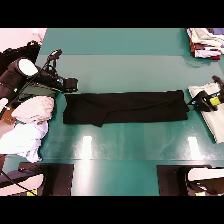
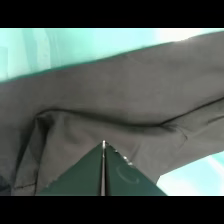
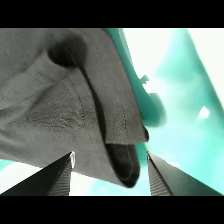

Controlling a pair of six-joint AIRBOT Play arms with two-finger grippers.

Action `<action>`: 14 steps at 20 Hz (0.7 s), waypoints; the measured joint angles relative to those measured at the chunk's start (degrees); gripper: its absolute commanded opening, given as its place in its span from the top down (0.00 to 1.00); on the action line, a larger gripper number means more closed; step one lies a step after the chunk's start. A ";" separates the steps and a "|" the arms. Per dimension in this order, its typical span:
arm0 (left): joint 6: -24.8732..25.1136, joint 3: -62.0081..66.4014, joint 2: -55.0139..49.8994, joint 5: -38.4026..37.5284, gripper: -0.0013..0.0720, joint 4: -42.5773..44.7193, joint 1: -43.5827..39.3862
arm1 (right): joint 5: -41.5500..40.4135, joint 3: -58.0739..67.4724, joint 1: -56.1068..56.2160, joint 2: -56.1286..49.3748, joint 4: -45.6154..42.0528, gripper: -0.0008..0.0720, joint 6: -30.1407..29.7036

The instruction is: Fold the shirts.

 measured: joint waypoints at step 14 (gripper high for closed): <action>0.20 0.46 -6.93 5.33 0.95 -8.02 -9.09 | -5.16 -1.99 5.01 -2.69 10.95 0.97 -6.78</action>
